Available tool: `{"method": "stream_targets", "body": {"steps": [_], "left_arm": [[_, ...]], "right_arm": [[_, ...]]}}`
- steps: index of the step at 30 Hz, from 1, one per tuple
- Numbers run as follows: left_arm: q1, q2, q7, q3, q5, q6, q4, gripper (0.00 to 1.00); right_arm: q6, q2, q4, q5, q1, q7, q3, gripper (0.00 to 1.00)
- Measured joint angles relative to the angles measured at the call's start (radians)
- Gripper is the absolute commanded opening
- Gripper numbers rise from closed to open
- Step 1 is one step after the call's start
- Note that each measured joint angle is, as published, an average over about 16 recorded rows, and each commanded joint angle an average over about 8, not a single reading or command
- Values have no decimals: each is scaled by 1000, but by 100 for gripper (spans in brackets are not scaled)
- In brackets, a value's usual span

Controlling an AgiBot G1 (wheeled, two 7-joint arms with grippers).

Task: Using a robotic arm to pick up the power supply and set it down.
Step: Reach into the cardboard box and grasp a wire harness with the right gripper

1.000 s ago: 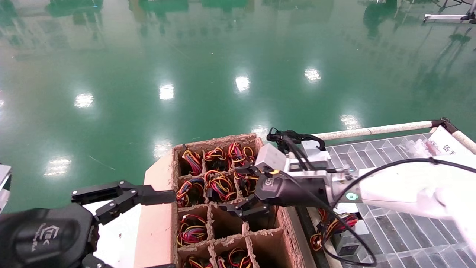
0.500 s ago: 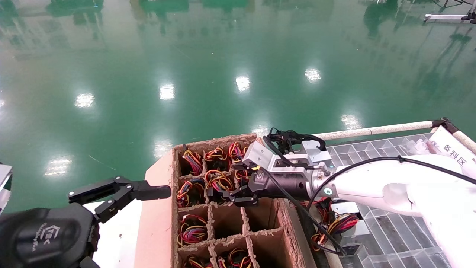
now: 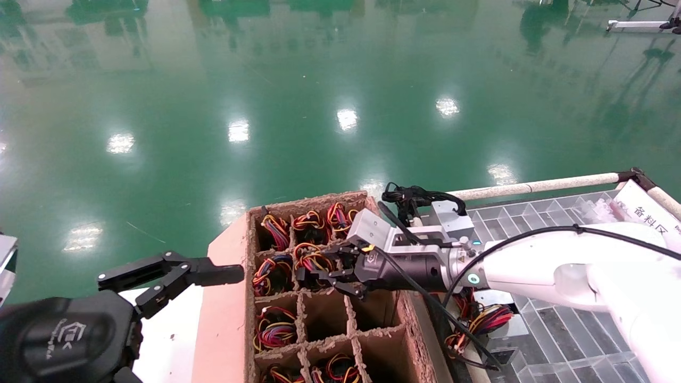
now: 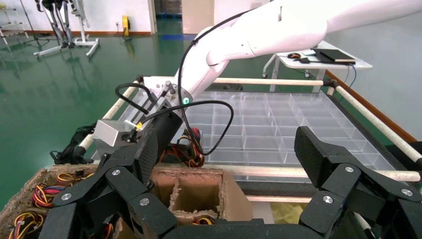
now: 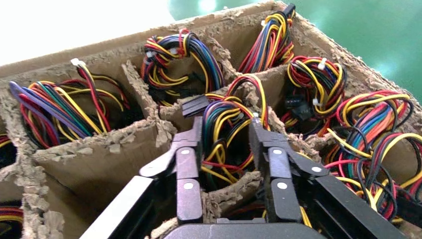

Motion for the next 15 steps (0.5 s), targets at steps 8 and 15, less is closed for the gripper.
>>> {"method": "stream_targets", "body": {"steps": [8, 15], "left_arm": [[0, 0, 0, 0, 0, 0, 0, 100], [0, 0, 0, 0, 0, 0, 0, 100]], "right_arm": [[13, -7, -11, -2, -7, -1, -2, 0], [2, -5, -12, 7, -9, 6, 3, 0]]}}
